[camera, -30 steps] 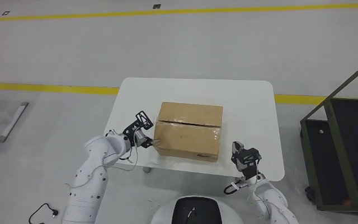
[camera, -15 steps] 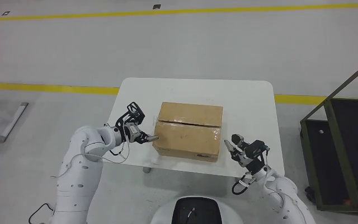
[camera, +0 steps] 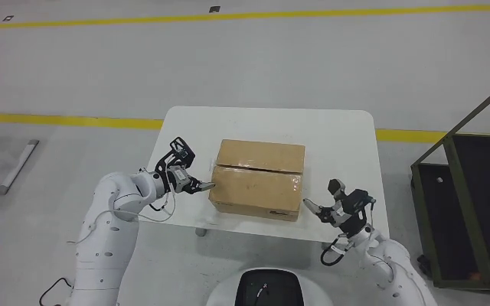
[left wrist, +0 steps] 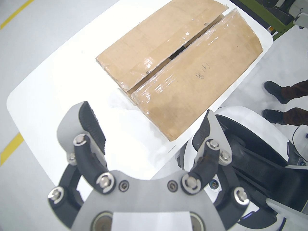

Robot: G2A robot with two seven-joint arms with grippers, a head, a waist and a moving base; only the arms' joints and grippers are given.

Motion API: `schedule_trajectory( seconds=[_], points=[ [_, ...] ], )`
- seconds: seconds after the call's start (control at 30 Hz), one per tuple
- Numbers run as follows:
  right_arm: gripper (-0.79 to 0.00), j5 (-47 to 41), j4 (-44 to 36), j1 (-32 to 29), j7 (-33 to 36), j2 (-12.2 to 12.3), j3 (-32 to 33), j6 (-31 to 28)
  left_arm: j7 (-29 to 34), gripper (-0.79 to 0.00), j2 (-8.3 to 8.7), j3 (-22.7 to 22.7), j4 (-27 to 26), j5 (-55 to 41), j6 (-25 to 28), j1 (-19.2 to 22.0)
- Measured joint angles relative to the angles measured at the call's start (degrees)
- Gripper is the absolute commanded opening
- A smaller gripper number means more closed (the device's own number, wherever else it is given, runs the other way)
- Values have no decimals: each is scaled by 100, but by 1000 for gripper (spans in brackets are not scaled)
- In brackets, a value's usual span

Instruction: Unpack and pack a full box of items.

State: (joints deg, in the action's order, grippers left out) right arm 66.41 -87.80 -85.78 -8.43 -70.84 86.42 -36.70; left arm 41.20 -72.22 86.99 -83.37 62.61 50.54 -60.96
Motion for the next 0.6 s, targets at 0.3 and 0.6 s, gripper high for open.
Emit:
schedule_trajectory(
  seconds=[0.3,0.6],
  points=[
    [-15,-1166,451,791,1337,23,-271,-607,0,0,0,0,0,0,0,0],
    [-52,-1379,1020,1353,1657,-27,-729,-404,0,0,0,0,0,0,0,0]
  ],
)
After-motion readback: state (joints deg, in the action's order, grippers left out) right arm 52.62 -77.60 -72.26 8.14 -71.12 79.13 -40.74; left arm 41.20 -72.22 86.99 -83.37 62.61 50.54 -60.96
